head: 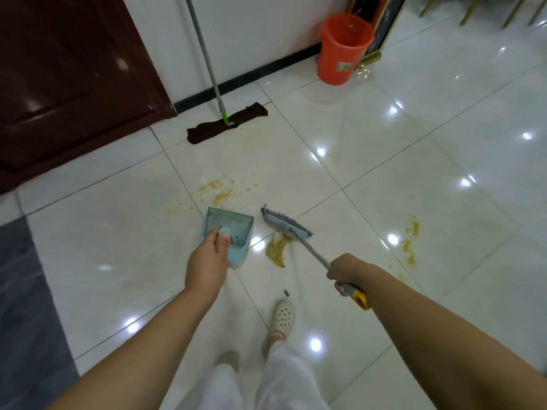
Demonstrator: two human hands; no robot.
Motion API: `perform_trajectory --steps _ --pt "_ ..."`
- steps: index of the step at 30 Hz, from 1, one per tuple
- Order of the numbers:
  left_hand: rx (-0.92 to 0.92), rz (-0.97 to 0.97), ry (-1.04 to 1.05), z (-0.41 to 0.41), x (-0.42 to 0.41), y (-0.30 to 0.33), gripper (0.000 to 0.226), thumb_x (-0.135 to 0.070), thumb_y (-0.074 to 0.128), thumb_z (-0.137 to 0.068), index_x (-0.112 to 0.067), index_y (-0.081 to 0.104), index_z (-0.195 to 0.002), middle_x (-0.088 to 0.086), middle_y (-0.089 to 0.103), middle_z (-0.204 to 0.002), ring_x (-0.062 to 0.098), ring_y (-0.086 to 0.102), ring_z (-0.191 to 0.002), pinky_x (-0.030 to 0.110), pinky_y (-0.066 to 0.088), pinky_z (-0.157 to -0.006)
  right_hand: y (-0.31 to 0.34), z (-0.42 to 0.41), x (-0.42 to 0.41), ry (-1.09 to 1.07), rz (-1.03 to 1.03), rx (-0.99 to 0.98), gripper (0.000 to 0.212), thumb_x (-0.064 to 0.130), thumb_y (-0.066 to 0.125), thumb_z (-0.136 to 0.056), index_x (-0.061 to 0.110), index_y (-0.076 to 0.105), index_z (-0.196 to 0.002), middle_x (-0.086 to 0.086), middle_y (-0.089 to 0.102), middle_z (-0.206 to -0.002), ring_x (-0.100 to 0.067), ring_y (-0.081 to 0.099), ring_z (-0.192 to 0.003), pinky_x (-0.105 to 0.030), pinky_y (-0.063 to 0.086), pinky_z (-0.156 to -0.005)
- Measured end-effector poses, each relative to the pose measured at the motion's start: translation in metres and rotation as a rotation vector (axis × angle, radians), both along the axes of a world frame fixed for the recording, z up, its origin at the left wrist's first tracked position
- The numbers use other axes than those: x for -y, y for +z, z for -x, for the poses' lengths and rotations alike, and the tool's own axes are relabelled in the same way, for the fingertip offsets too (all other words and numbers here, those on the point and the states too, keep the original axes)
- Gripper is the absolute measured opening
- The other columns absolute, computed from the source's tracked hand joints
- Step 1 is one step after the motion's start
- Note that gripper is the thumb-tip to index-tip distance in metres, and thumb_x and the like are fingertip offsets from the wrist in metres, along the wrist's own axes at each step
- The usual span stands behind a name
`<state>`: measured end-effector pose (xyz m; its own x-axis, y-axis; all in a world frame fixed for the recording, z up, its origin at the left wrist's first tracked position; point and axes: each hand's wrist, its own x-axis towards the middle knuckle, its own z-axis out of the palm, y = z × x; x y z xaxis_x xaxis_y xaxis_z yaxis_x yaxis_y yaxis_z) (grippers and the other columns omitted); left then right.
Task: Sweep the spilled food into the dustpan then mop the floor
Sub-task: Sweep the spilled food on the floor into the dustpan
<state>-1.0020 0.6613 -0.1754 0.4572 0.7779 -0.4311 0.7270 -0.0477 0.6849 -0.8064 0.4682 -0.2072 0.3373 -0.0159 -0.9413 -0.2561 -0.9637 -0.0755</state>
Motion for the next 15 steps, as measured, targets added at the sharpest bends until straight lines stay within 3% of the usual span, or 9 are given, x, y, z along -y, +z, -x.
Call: perform_trajectory --steps 4,7,10,15 --pt "0.018 0.002 -0.036 0.036 0.002 0.001 0.048 -0.047 0.031 -0.099 -0.021 0.051 -0.134 0.006 0.068 -0.108 0.027 0.065 -0.090 0.035 0.052 -0.078 0.003 0.047 0.016 0.070 0.014 -0.003 0.015 0.004 0.057 -0.087 0.002 0.052 -0.101 -0.010 0.052 -0.078 -0.023 0.051 -0.071 -0.023 0.044 -0.049" --pt "0.019 -0.016 -0.056 0.061 0.001 0.003 0.046 -0.044 0.032 -0.100 -0.019 0.053 -0.131 0.008 0.068 -0.099 0.025 0.065 -0.082 0.029 0.046 -0.069 0.008 0.081 0.025 0.115 0.001 0.030 0.015 0.005 0.057 -0.086 0.004 0.055 -0.101 -0.006 0.052 -0.070 -0.020 0.054 -0.063 -0.022 0.044 -0.048" --pt "0.032 -0.022 -0.056 0.082 0.001 0.004 0.048 -0.045 0.032 -0.100 -0.016 0.055 -0.129 0.013 0.069 -0.103 0.030 0.064 -0.094 0.032 0.046 -0.075 0.008 0.112 0.033 0.031 0.048 -0.004 0.021 0.003 0.054 -0.088 -0.001 0.054 -0.109 -0.011 0.049 -0.077 -0.022 0.048 -0.067 -0.018 0.040 -0.039" --pt "0.039 -0.008 -0.065 0.112 0.004 0.003 0.050 -0.047 0.031 -0.099 -0.016 0.054 -0.130 0.014 0.068 -0.109 0.031 0.063 -0.101 0.037 0.049 -0.083 0.014 0.156 0.050 0.001 0.071 0.012 0.020 0.004 0.051 -0.091 0.000 0.052 -0.110 -0.013 0.049 -0.075 -0.018 0.047 -0.053 -0.015 0.040 -0.037"
